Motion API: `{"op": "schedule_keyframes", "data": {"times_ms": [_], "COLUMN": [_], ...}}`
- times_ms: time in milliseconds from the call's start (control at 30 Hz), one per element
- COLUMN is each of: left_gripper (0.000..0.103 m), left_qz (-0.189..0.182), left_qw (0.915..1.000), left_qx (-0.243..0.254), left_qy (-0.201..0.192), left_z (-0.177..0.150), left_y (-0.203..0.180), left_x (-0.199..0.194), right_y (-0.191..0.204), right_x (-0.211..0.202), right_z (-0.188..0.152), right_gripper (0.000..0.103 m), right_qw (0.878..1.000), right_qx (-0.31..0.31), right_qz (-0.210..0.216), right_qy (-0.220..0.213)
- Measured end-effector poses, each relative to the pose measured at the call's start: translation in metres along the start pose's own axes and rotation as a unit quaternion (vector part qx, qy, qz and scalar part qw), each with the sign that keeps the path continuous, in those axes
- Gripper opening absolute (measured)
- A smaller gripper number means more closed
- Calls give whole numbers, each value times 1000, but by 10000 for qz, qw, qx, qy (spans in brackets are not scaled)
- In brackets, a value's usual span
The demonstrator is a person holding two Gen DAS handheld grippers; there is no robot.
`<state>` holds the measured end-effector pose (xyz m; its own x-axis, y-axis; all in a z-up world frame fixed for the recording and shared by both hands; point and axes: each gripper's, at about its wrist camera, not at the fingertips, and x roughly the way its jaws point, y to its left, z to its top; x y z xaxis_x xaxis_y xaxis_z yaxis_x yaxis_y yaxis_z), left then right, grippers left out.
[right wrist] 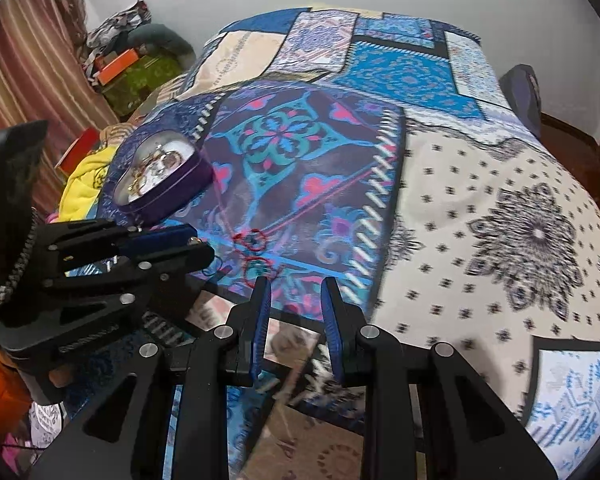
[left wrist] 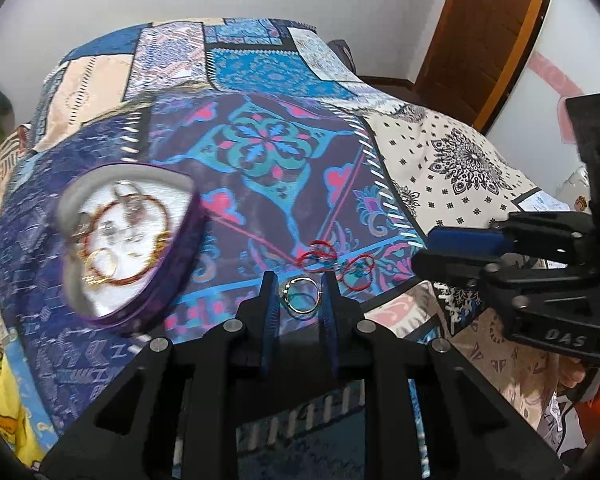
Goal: Organize jewelry
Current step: 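Grasp a silver ring with the left tool while the right tool grasps the red keyring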
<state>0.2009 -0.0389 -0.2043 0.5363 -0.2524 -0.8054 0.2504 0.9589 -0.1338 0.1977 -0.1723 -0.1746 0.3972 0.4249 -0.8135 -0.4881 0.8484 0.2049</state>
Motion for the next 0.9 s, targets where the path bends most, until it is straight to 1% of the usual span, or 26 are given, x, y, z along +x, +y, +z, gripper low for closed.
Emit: {"op": "schedule_keyframes", "data": {"times_ms": [167, 367, 633, 667, 700, 733, 767, 900], "left_gripper": [21, 21, 21, 21, 21, 21, 21, 21], "left_qz": [78, 92, 25, 17, 10, 8, 11, 15], "left_qw": [9999, 9997, 9996, 9996, 9995, 9995, 9995, 9993], "left_qx": [-70, -201, -278, -287, -296, -300, -303, -331], "left_qy": [-36, -64, -76, -83, -90, -95, -101, -152], "left_z": [-6, -11, -13, -14, -14, -14, -14, -15], "left_y": [12, 24, 26, 26, 26, 26, 27, 26], "left_x": [-10, -15, -12, -13, -14, -15, -16, -23], "right_y": [16, 25, 34, 34, 35, 34, 33, 31], "right_x": [16, 40, 47, 47, 47, 47, 48, 45], "right_z": [6, 12, 10, 11, 10, 11, 12, 14], "right_gripper": [23, 23, 23, 22, 16, 13, 8, 7], "right_qw": [9997, 9990, 9983, 9983, 9983, 9982, 9984, 9991], "right_qx": [-178, -276, -479, -484, -482, -469, -445, -316], "right_qz": [92, -28, -264, -272, -291, -329, -320, -257], "right_qy": [99, 350, 214, 195, 169, 155, 159, 150]}}
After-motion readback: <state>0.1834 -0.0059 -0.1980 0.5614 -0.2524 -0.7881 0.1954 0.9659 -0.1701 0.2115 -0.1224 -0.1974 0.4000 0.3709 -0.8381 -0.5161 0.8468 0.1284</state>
